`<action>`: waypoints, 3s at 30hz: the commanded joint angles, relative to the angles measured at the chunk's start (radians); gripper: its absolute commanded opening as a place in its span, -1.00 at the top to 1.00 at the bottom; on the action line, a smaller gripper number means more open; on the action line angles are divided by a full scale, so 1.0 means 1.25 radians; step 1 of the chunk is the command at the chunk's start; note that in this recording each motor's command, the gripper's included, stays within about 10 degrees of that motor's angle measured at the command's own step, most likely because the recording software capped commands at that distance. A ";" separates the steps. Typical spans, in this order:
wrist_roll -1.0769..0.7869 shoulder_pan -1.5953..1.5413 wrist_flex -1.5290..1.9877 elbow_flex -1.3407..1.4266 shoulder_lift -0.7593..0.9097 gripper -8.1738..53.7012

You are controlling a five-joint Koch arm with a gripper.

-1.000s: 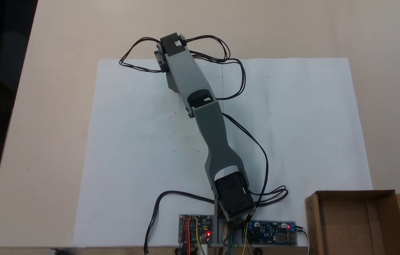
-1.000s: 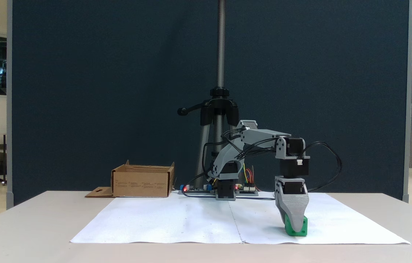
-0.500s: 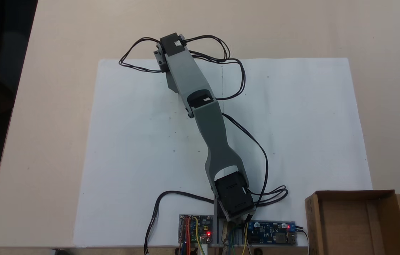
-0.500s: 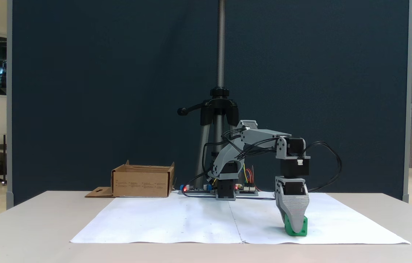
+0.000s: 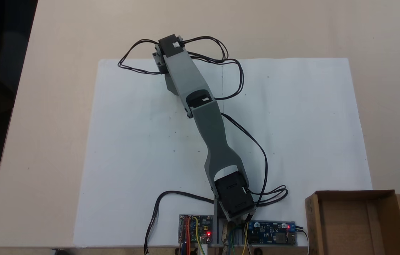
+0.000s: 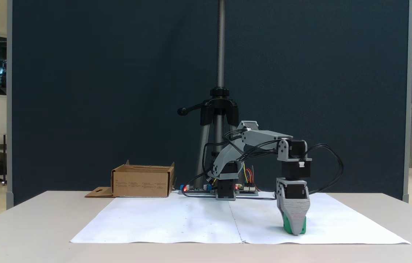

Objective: Grasp a green dice and put it in the bin.

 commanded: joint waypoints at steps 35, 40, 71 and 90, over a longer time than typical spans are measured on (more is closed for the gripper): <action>0.063 0.275 -0.009 0.026 0.237 0.36; 0.032 0.449 -0.010 0.076 0.358 0.36; -0.295 1.474 -0.002 0.161 0.578 0.36; -0.490 1.750 0.040 0.269 0.574 0.36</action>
